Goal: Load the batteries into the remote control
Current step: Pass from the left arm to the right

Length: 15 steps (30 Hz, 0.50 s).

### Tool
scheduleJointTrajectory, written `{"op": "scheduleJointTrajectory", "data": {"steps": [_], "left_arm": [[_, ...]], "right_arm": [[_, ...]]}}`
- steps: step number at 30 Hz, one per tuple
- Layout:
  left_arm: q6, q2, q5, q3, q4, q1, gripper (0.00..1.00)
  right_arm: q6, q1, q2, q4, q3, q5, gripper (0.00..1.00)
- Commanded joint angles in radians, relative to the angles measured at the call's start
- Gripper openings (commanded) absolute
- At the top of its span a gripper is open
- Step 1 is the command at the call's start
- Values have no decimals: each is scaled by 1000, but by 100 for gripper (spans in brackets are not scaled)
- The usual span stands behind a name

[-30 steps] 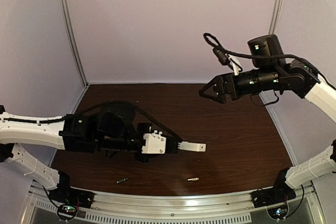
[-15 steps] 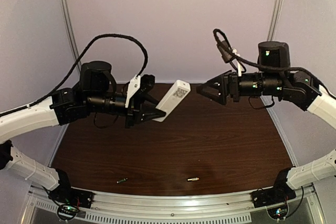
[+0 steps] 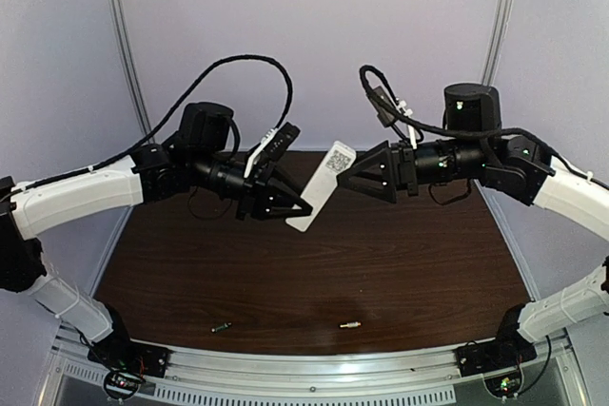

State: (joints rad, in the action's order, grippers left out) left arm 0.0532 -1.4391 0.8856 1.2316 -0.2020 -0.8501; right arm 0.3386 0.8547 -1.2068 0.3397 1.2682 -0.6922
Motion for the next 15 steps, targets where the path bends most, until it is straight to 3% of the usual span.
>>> {"op": "scheduleJointTrajectory", "data": {"steps": [1,15], "left_arm": [[65,-37,121,61,23,3,0],[129,-109,180,97,21,3,0]], "right_arm": [[25,23,-40,-58,24,-48,84],[49,54,-71,-83,25,-69,29]]}}
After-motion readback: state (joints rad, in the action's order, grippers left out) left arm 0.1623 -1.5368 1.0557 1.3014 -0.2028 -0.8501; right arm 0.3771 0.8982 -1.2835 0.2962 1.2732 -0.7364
